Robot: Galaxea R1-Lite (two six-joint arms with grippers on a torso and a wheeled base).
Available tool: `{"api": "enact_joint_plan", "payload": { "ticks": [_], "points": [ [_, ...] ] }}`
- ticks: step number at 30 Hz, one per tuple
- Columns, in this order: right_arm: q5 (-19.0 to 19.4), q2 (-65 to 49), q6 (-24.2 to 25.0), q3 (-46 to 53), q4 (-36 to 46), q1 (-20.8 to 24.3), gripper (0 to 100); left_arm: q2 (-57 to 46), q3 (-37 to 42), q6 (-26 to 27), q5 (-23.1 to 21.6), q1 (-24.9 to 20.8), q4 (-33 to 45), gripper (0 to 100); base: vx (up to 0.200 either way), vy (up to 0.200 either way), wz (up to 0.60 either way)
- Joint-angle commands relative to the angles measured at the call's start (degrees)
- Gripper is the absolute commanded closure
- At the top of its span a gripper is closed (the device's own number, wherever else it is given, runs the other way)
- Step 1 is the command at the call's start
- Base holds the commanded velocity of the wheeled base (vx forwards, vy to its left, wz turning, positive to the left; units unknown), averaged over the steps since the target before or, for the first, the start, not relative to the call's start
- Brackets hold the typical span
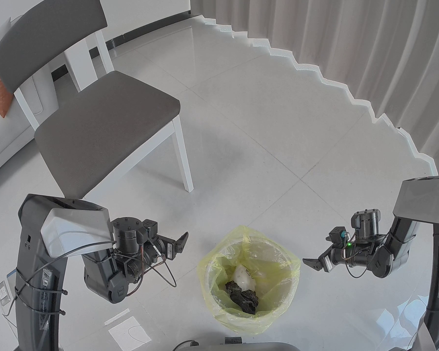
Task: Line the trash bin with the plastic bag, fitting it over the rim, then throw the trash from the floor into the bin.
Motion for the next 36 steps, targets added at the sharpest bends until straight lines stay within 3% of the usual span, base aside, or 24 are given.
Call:
{"api": "enact_joint_plan", "payload": {
  "ticks": [1,17,27,31,36],
  "points": [
    [0.1,4.3,-0.2,-4.0,1.9,-0.3,0,-1.7,1.9,-0.1,0.0,0.3,-1.3,0,0.0,0.0,0.0],
    [0.0,5.5,-1.9,-6.5,2.9,1.4,0,-0.1,2.8,-0.2,0.4,0.3,-3.5,0,0.0,0.0,0.0],
    [-0.3,8.1,-1.8,-17.3,14.0,4.0,0,-0.4,5.5,-0.3,0.4,0.4,-5.7,0,0.0,0.0,0.0],
    [-0.3,8.0,-1.9,-17.4,14.8,3.7,0,-0.4,6.1,-0.3,0.4,0.7,-6.7,0,0.0,0.0,0.0],
    [-0.3,6.8,-2.4,-15.2,14.4,-0.7,0,0.0,6.4,-0.4,0.2,0.8,-6.9,0,0.0,0.0,0.0]
  ]
}}
